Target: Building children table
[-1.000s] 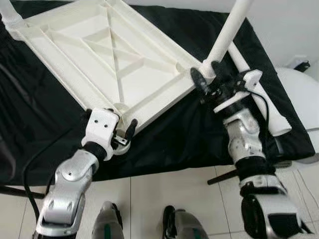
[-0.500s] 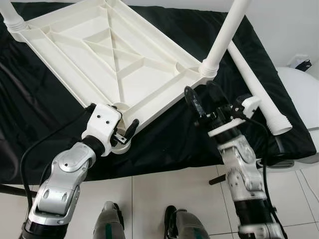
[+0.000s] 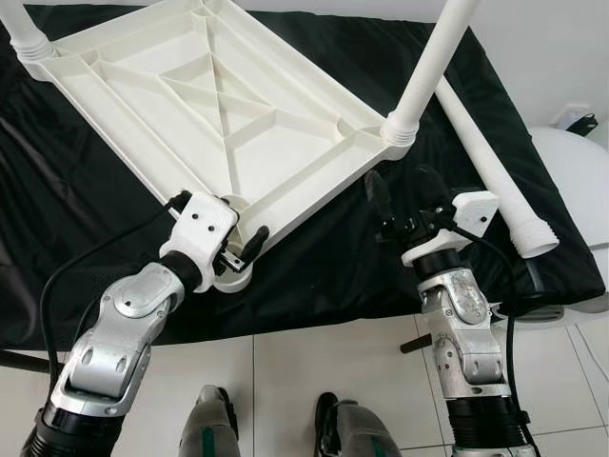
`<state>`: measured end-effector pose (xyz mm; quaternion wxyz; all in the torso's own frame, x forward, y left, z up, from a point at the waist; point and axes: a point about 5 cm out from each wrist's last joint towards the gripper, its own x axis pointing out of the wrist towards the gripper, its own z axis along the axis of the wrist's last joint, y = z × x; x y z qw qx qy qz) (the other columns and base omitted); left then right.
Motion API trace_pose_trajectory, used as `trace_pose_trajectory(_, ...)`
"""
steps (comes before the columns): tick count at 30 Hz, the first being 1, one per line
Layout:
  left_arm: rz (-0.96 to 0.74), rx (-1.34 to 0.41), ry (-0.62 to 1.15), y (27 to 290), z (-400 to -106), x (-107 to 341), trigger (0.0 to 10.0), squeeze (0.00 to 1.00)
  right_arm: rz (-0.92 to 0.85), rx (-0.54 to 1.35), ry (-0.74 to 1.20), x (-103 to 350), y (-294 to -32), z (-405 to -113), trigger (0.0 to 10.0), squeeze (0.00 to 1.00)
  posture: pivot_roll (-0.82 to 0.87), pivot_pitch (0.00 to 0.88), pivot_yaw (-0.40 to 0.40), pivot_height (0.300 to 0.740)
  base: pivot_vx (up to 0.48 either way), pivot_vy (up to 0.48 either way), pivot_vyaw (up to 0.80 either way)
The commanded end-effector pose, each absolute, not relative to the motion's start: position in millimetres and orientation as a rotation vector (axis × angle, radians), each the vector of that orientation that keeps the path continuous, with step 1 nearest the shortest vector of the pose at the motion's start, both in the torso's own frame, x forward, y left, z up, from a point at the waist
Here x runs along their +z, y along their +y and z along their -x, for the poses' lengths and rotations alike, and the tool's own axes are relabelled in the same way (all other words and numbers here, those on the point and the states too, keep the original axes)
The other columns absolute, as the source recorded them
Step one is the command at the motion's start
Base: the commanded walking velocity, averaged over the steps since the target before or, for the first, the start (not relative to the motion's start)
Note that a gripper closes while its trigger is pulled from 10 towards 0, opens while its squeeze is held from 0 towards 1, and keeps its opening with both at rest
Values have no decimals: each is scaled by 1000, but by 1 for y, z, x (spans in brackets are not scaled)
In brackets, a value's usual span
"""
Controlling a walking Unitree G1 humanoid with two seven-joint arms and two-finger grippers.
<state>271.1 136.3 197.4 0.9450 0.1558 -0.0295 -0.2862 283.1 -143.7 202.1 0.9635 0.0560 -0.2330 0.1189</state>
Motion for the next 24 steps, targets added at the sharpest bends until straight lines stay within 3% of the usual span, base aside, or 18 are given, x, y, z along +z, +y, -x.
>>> trace_pose_trajectory(1, -250, -752, -50, 130, -268, 201, 10000, 0, -106, 220, -456, 201, -145, -280, 10000, 0, 89, 232, -20, 740, 0, 0, 0)
trace_pose_trajectory(14, -308, -931, 9, 119, -253, 186, 10000, 0, -92, 201, -444, 199, -144, -280, 10000, 0, 81, 220, -18, 740, 0, 0, 0)
trace_pose_trajectory(24, -376, -842, 128, 132, -269, 171, 10000, 0, -90, 196, -443, 201, -143, -280, 10000, 0, 74, 211, -9, 740, 0, 0, 0)
